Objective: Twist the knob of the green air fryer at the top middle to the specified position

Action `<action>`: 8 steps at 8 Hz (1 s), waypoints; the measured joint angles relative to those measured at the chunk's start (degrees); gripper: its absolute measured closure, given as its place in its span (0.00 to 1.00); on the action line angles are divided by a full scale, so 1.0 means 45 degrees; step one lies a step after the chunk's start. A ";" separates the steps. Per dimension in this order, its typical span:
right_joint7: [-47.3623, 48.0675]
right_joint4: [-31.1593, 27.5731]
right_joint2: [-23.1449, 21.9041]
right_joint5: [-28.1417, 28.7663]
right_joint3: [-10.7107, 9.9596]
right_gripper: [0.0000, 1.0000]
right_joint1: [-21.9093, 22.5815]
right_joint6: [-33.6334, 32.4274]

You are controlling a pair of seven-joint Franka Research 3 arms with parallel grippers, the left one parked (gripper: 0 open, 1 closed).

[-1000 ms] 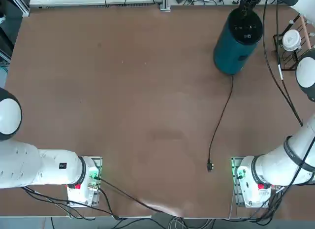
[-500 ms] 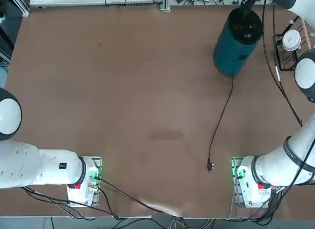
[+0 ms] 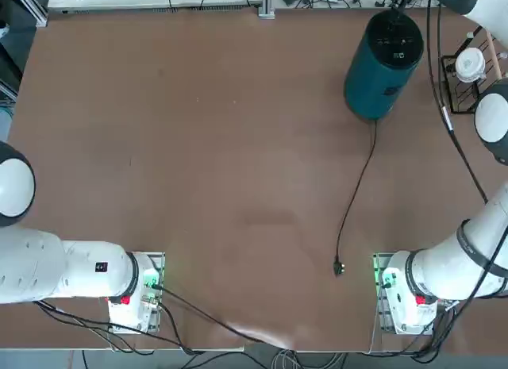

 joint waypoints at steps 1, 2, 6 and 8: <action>-0.0620 0.0000 0.0000 0.0044 -0.0021 0.56 -0.0003 0.0003; -0.1195 0.0000 -0.0001 0.0061 -0.0026 0.56 -0.0001 0.0003; -0.3418 0.0001 -0.0003 0.0060 -0.0034 0.56 0.0019 -0.0002; -0.4323 0.0001 -0.0003 0.0060 -0.0038 0.56 0.0020 0.0007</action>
